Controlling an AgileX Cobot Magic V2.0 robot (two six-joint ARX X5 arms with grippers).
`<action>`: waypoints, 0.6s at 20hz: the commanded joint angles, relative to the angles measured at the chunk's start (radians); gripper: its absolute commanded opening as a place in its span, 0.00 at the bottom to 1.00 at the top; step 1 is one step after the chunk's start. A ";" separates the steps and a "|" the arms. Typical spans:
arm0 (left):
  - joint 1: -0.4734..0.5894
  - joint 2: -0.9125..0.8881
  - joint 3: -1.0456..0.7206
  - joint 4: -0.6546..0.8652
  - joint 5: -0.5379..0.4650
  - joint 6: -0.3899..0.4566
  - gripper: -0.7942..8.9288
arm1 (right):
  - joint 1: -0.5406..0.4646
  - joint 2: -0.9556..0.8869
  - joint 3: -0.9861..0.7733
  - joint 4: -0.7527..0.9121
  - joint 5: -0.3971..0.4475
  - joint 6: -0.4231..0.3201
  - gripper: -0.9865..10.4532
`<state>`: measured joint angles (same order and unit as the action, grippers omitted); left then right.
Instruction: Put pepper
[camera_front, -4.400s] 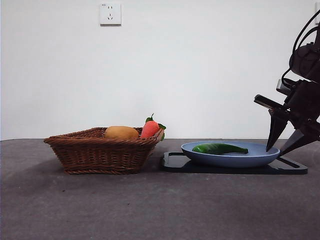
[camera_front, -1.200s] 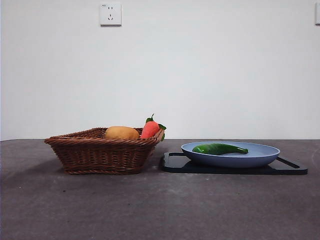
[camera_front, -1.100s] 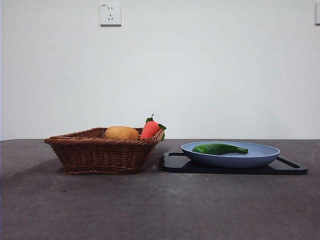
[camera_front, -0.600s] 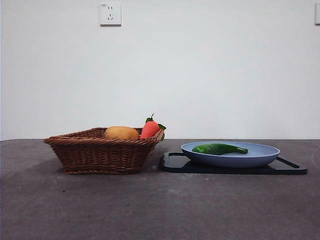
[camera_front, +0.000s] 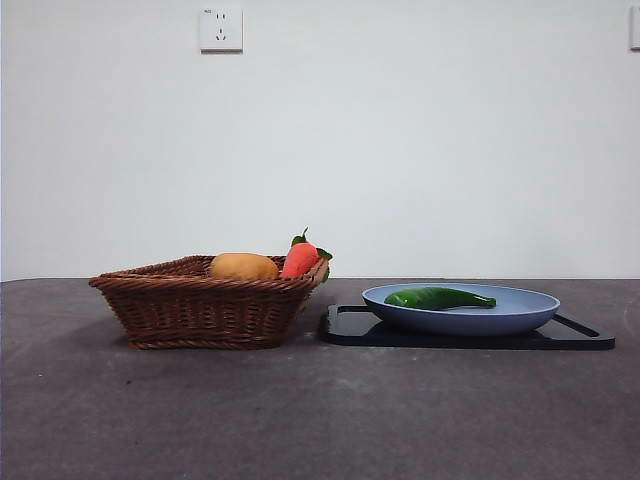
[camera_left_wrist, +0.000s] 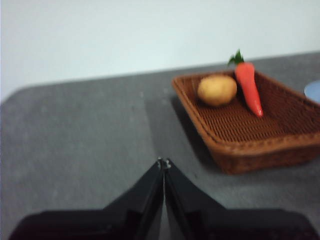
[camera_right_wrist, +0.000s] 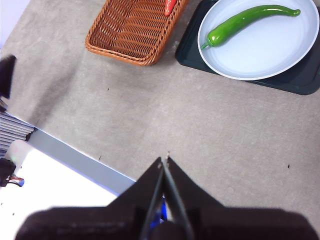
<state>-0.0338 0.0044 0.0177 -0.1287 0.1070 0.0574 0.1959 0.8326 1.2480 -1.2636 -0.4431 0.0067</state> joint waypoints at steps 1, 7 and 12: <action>0.003 -0.003 -0.010 -0.048 -0.001 -0.045 0.09 | 0.003 0.005 0.018 0.005 0.000 -0.008 0.10; 0.003 -0.003 -0.010 -0.043 0.000 -0.061 0.09 | 0.003 0.005 0.018 0.005 0.000 -0.008 0.10; 0.003 -0.003 -0.010 -0.044 0.000 -0.061 0.09 | 0.003 0.005 0.018 0.005 0.000 -0.008 0.10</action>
<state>-0.0338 0.0044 0.0177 -0.1783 0.1101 0.0059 0.1959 0.8318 1.2480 -1.2636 -0.4431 0.0067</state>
